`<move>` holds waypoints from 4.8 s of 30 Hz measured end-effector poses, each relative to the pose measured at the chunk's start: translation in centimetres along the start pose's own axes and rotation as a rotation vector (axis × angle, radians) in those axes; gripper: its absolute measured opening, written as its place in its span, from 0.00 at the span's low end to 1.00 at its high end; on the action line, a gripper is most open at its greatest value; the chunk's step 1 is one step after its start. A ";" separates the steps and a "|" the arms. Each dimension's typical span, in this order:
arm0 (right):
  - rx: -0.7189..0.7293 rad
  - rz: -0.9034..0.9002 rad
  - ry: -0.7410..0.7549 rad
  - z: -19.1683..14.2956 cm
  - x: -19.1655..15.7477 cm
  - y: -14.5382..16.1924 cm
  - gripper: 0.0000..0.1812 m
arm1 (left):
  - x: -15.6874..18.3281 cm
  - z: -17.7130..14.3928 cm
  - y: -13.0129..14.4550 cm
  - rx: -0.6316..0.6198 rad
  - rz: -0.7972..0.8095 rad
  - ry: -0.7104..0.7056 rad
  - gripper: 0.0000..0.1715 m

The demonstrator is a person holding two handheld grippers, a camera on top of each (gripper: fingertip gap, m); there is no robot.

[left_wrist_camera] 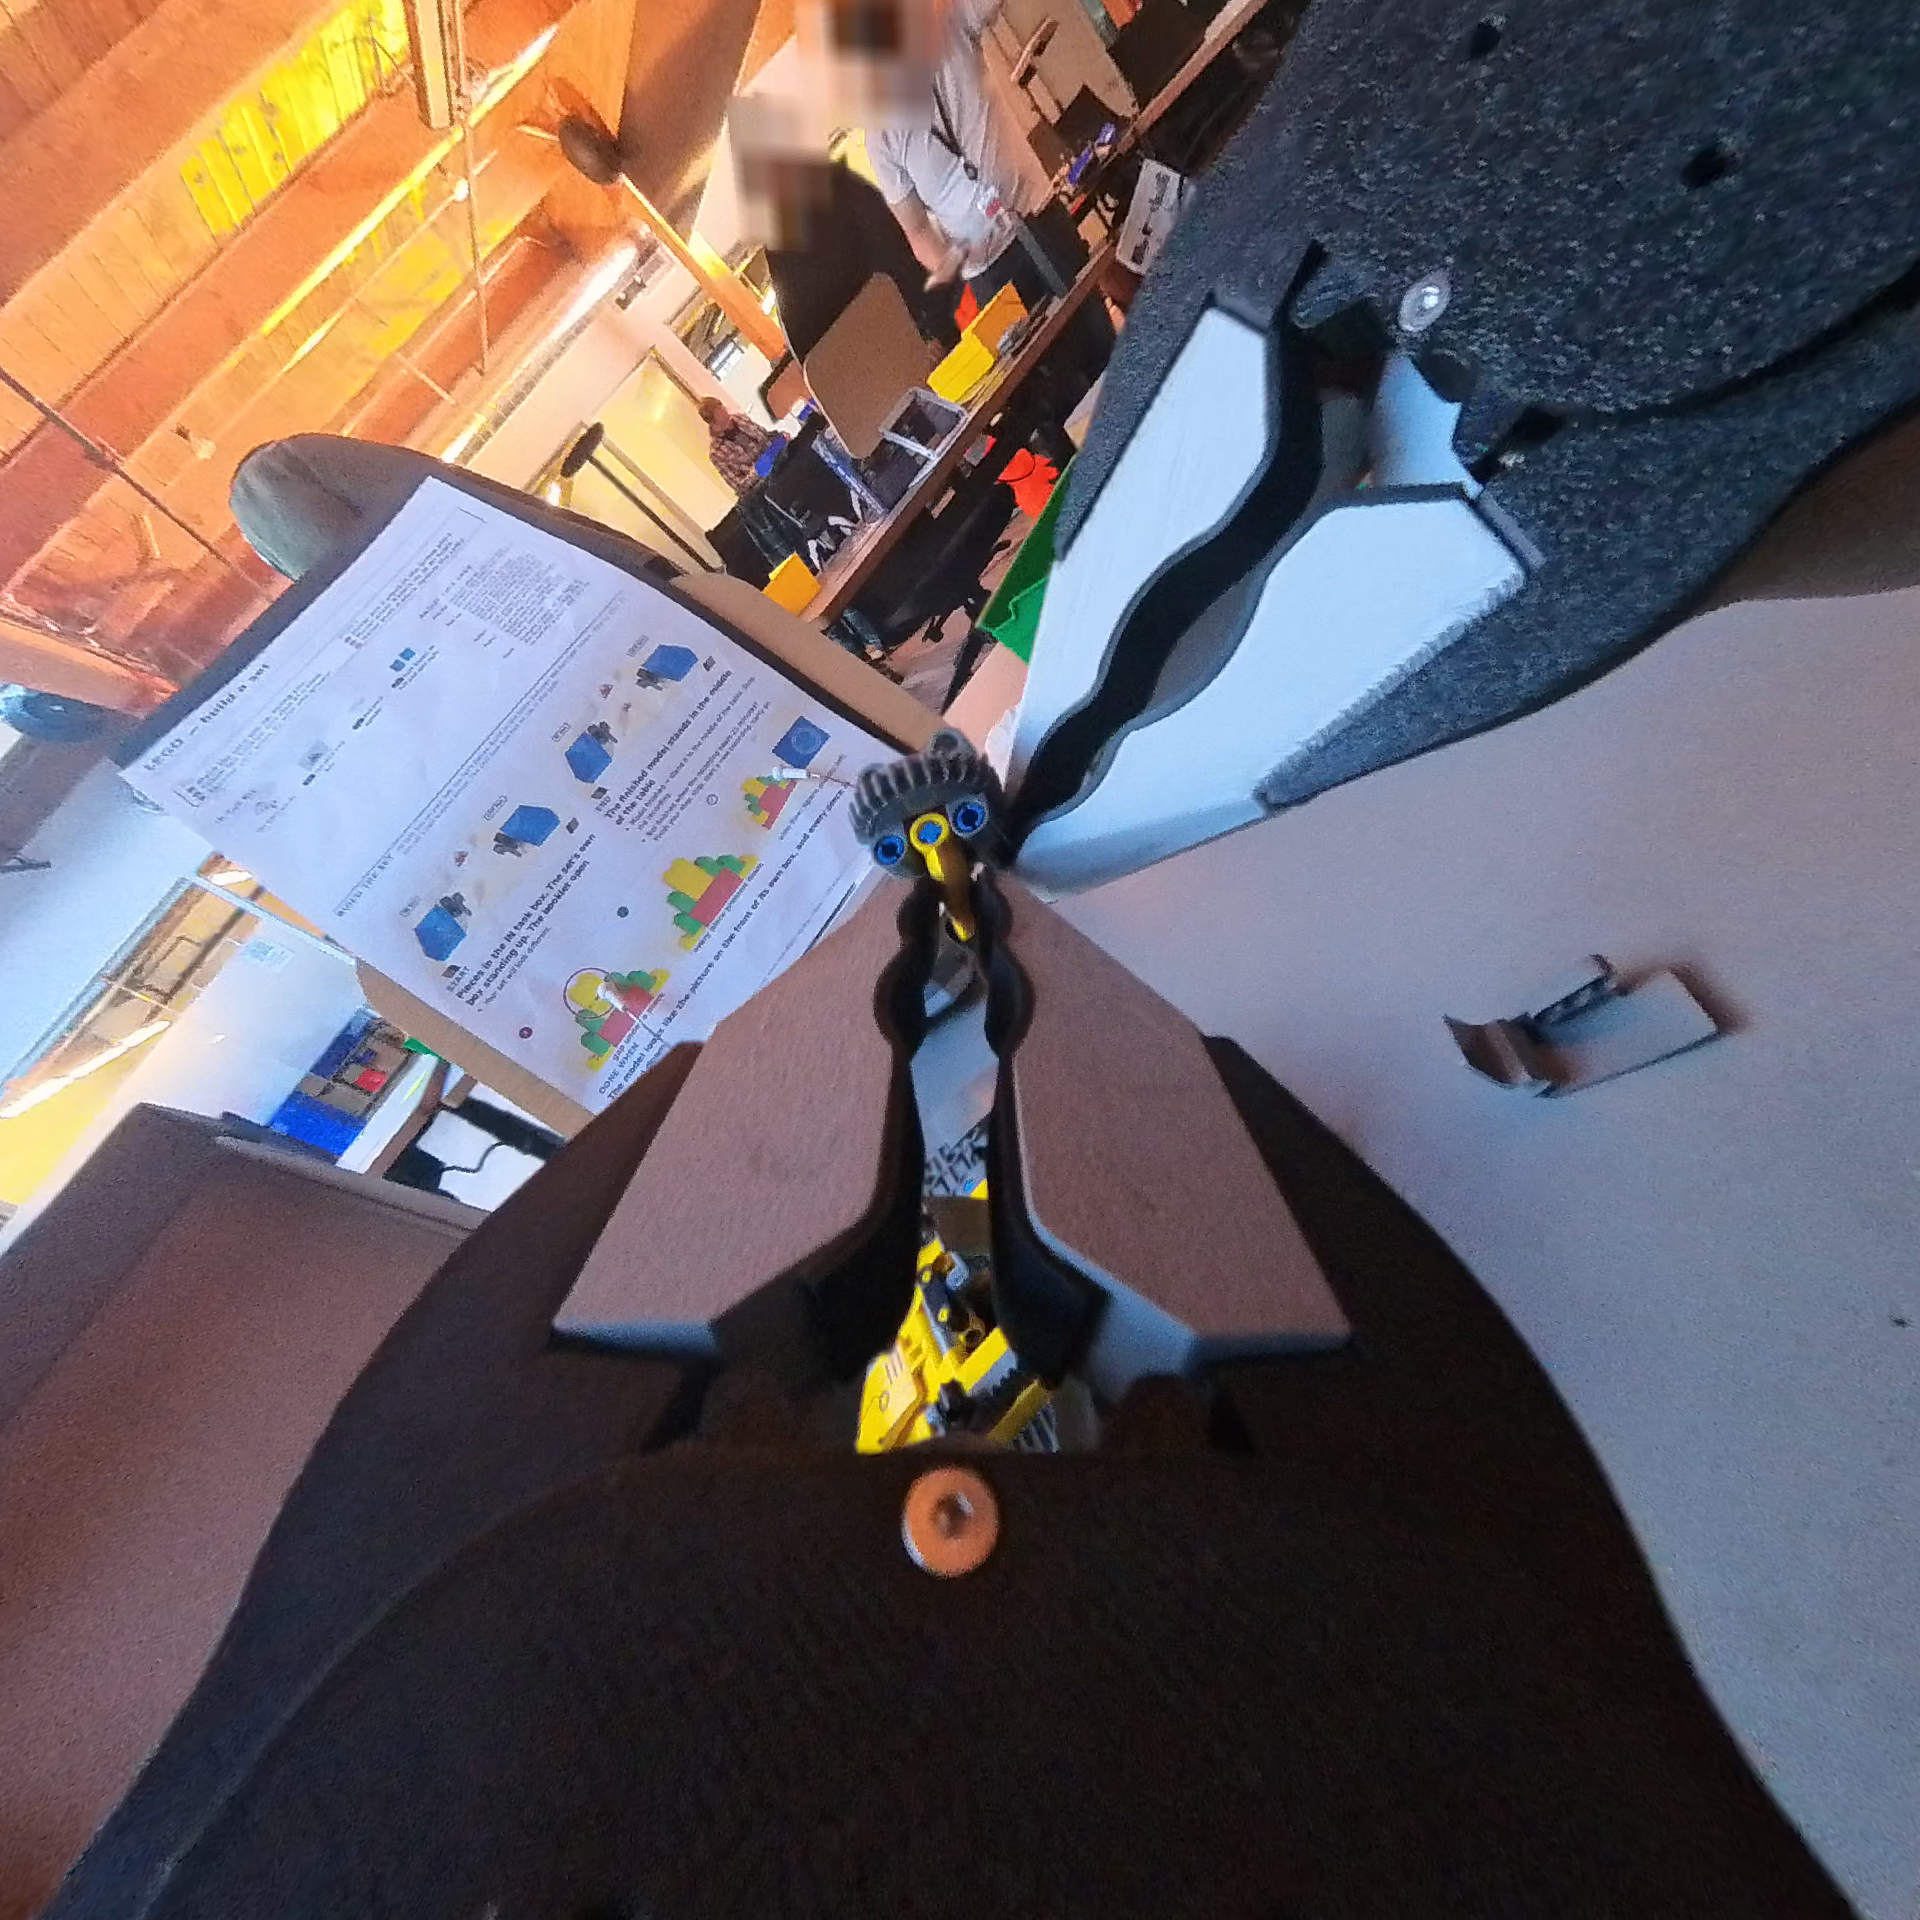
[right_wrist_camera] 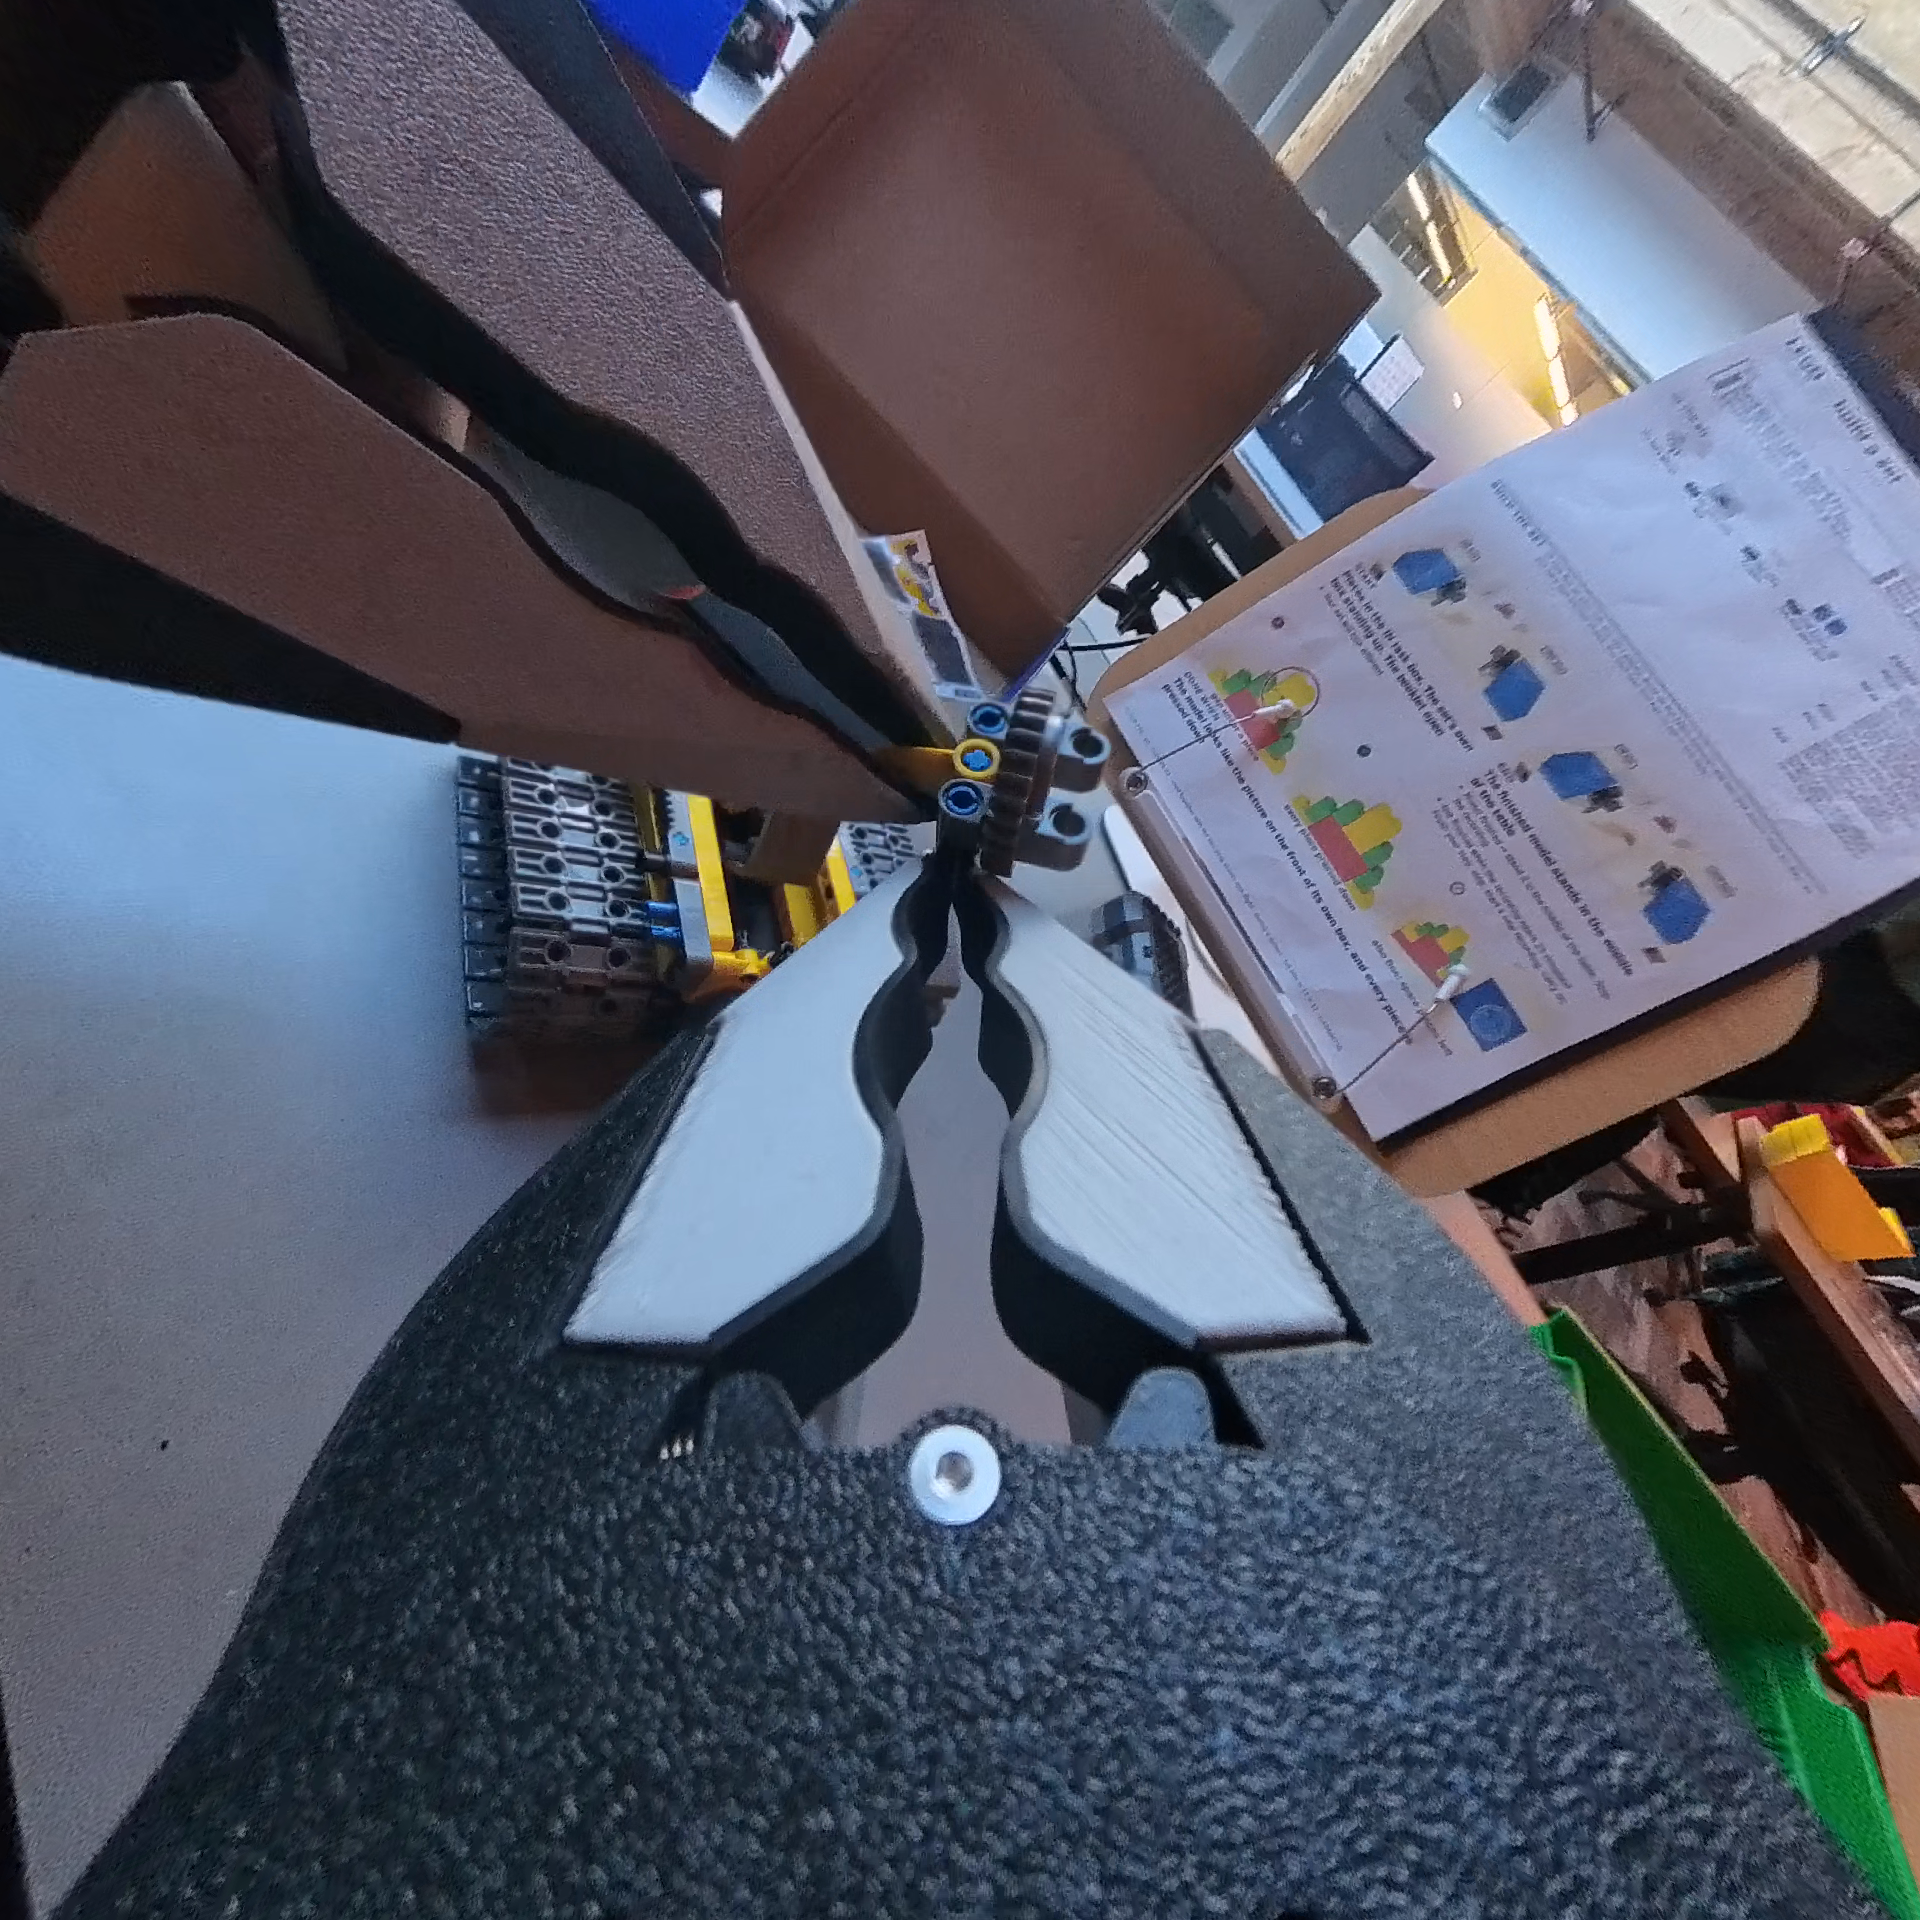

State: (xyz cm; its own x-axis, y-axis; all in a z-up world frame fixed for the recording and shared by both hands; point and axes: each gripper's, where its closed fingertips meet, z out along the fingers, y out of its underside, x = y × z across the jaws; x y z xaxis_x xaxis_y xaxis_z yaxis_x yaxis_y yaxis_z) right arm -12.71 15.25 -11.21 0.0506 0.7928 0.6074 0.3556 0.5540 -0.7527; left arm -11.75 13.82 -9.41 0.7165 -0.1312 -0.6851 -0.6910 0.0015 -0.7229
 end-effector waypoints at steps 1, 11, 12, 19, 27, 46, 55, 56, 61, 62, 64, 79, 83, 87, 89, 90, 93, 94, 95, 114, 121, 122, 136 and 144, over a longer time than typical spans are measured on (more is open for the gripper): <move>-0.004 0.007 -0.006 0.1 0.0 0.1 0.00 | 0.0 0.0 0.0 -0.001 0.016 -0.010 0.02; -0.064 0.044 -0.039 0.4 -0.1 1.0 0.00 | 0.3 0.2 0.1 -0.002 0.093 -0.044 0.01; -0.070 0.040 -0.033 0.4 0.0 1.1 0.00 | 0.3 0.3 0.1 0.004 0.055 -0.024 0.01; -0.079 -0.045 -0.009 0.1 0.1 1.4 0.00 | 0.9 0.7 0.6 0.008 -0.313 0.236 0.03; -0.035 -0.111 -0.018 0.1 -1.1 0.5 0.00 | 0.7 0.5 1.5 -0.020 -0.218 0.213 0.04; 0.063 0.398 -0.215 -0.8 2.0 1.7 0.00 | 0.1 -0.6 -1.0 0.146 -0.681 0.468 0.03; 0.284 0.372 -0.400 -4.4 0.8 -2.9 0.00 | -1.0 -3.7 -4.4 0.435 -1.062 0.840 0.03; 0.299 0.370 -0.405 -4.7 0.8 -3.3 0.00 | -1.0 -3.9 -4.6 0.456 -1.074 0.866 0.03; 0.351 0.397 -0.490 -6.1 -0.1 -5.0 0.04 | 0.5 -4.7 -4.8 0.453 -1.021 0.968 0.03; 0.357 0.408 -0.512 -6.3 -0.3 -5.2 0.05 | 0.6 -4.8 -5.0 0.459 -1.018 0.979 0.03; 0.365 0.434 -0.547 -6.4 -0.5 -5.4 0.06 | 0.8 -4.9 -5.1 0.461 -1.015 0.997 0.03; 0.293 0.446 -0.570 -5.2 -1.6 -4.4 0.01 | 1.7 -3.8 -4.1 0.379 -0.887 0.891 0.03; 0.159 0.320 -0.428 -3.6 -1.3 -2.5 0.01 | 2.0 -2.1 -2.4 0.235 -0.661 0.686 0.03; 0.068 0.212 -0.286 -2.6 -0.7 -1.4 0.00 | 1.6 -1.0 -1.1 0.109 -0.380 0.449 0.04; 0.026 0.154 -0.216 -2.2 -0.4 -1.0 0.00 | 1.4 -0.5 -0.6 0.056 -0.257 0.340 0.05; 0.010 0.122 -0.182 -2.1 -0.2 -0.8 0.00 | 1.4 -0.3 -0.4 0.037 -0.192 0.290 0.05; -0.022 0.083 -0.121 -1.7 0.0 -0.5 0.00 | 1.1 0.0 0.1 -0.022 -0.037 0.174 0.05; -0.032 0.075 -0.105 -1.6 0.1 -0.4 0.00 | 1.0 0.1 0.2 -0.031 -0.004 0.144 0.05; -0.044 0.060 -0.088 -1.4 0.1 -0.2 0.00 | 1.0 0.2 0.4 -0.044 0.040 0.116 0.05; 0.182 0.279 -0.273 -2.6 0.0 -2.4 0.00 | -0.8 -1.8 -1.3 0.126 -0.339 0.385 0.02; 0.309 0.256 -0.350 -5.7 0.0 -5.2 0.00 | 0.5 -4.0 -4.2 0.409 -0.405 0.566 0.02; 0.310 0.246 -0.350 -5.9 0.1 -5.3 0.00 | 0.4 -3.9 -4.2 0.408 -0.418 0.569 0.02; 0.342 0.212 -0.473 -6.8 -1.9 -5.8 0.17 | 3.2 -3.5 -3.0 0.221 -0.324 0.648 0.02; 0.352 0.402 -0.508 -6.4 -0.4 -5.3 0.03 | 2.3 -3.4 -2.9 0.202 -0.360 0.613 0.02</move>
State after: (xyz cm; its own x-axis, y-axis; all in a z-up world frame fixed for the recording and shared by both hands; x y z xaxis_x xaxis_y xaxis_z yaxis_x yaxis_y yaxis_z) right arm -8.62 10.42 -5.84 -0.3547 0.9245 0.1397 0.0757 0.1773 -0.9812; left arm -8.45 10.15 -8.55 0.6723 -0.6885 -0.2719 -0.3493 0.0288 -0.9366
